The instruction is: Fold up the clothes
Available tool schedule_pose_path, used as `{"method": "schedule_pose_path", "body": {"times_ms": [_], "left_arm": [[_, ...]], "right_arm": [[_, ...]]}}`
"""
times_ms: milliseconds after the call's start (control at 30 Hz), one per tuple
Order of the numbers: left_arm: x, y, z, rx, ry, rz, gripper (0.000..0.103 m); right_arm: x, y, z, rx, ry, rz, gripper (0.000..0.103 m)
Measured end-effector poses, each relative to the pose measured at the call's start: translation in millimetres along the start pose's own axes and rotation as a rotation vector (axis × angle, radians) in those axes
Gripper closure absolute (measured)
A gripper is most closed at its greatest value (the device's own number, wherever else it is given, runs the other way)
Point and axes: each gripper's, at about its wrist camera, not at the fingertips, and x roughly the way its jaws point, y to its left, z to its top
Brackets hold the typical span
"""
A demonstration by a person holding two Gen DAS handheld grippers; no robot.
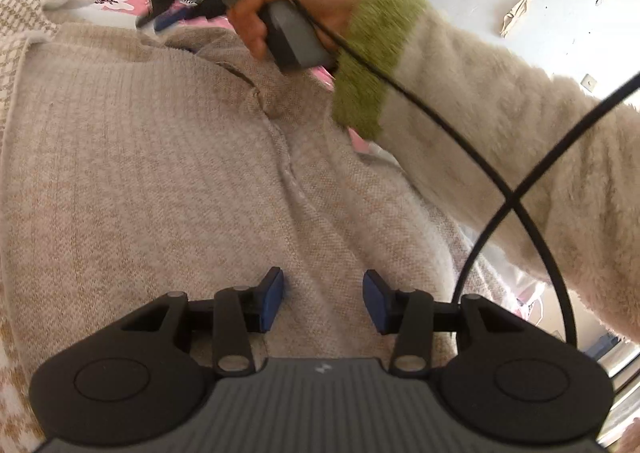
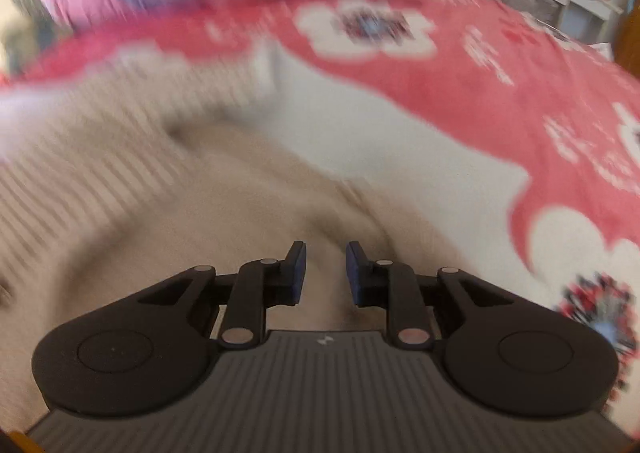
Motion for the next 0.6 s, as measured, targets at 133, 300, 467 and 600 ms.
{"method": "schedule_pose_path", "body": {"times_ms": [133, 300, 467, 600], "left_arm": [[0.6, 0.9, -0.2, 0.006, -0.002, 0.002, 0.057], [2.2, 1.6, 2.4, 0.005, -0.004, -0.007, 0.056], [-0.7, 0.1, 3.1, -0.002, -0.005, -0.016, 0.056], [-2.3, -4.1, 1.9, 0.015, -0.023, -0.001, 0.056]], "right_arm": [[20.3, -5.6, 15.2, 0.023, 0.009, -0.055, 0.083], [56.5, -20.9, 5.9, -0.042, 0.071, -0.198, 0.086], [21.2, -23.6, 10.7, 0.009, 0.024, -0.205, 0.083], [-105.7, -39.3, -2.3, 0.196, -0.137, -0.079, 0.070]]}}
